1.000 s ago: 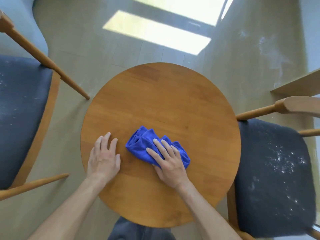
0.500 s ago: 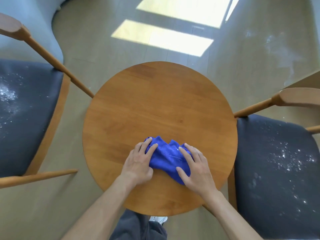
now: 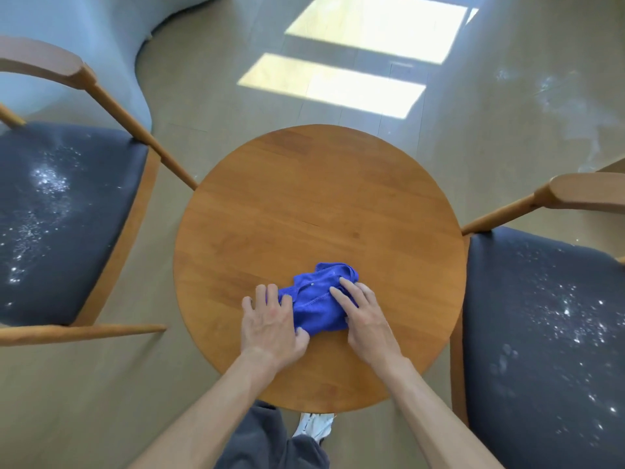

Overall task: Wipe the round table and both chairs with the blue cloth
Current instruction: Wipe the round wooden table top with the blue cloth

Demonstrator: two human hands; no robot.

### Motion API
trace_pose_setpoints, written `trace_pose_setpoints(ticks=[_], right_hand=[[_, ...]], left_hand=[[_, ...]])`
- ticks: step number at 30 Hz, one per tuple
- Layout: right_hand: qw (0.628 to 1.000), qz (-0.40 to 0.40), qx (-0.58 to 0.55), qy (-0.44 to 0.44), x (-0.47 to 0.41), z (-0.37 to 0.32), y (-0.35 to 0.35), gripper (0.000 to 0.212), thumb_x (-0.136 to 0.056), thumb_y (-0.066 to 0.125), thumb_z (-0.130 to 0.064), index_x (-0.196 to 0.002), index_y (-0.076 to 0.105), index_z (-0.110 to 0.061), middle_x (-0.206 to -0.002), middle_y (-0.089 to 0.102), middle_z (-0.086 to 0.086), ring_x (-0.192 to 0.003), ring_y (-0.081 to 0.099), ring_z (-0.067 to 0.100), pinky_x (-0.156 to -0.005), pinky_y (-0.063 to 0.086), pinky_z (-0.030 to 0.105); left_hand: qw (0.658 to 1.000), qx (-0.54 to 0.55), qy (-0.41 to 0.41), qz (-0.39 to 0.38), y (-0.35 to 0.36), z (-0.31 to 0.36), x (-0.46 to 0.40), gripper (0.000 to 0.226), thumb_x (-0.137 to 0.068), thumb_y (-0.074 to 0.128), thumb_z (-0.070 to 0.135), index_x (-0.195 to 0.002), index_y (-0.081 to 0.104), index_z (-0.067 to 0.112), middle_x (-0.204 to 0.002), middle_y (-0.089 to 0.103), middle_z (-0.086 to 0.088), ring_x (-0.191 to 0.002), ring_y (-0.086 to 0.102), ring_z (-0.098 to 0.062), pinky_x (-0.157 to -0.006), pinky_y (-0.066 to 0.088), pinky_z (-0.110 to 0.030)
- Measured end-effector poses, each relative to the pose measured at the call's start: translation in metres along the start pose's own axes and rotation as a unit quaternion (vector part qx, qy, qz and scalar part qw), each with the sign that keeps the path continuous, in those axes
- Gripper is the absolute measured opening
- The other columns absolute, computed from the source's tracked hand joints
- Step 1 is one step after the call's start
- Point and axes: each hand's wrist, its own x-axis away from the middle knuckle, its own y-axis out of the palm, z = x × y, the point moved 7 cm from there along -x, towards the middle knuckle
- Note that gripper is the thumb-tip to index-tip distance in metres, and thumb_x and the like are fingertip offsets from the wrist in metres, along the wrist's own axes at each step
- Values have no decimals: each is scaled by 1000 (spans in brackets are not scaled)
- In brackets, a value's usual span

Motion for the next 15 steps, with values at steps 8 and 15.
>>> trace_pose_setpoints(ticks=[8,15], right_hand=[[991,69,38,107,32,34,-30,40,-87,46,-15,-122,62,-6,-139,51,13,-124,49,26,-104,38,33],[991,-15,95,95,47,51,-16,49,-91,37,-36,-128,61,-14,-143,48,8,-132,39,26,-101,45,44]], left_hand=[[984,-10,171,-58,36,58,-27,86,-47,86,35,-125,50,33,-132,55,-12,-102,60,-35,-71,52,-43],[999,21,-5,36,19,-58,-31,71,-59,82,26,-122,50,29,-121,54,-16,-89,54,-36,-62,46,-40]])
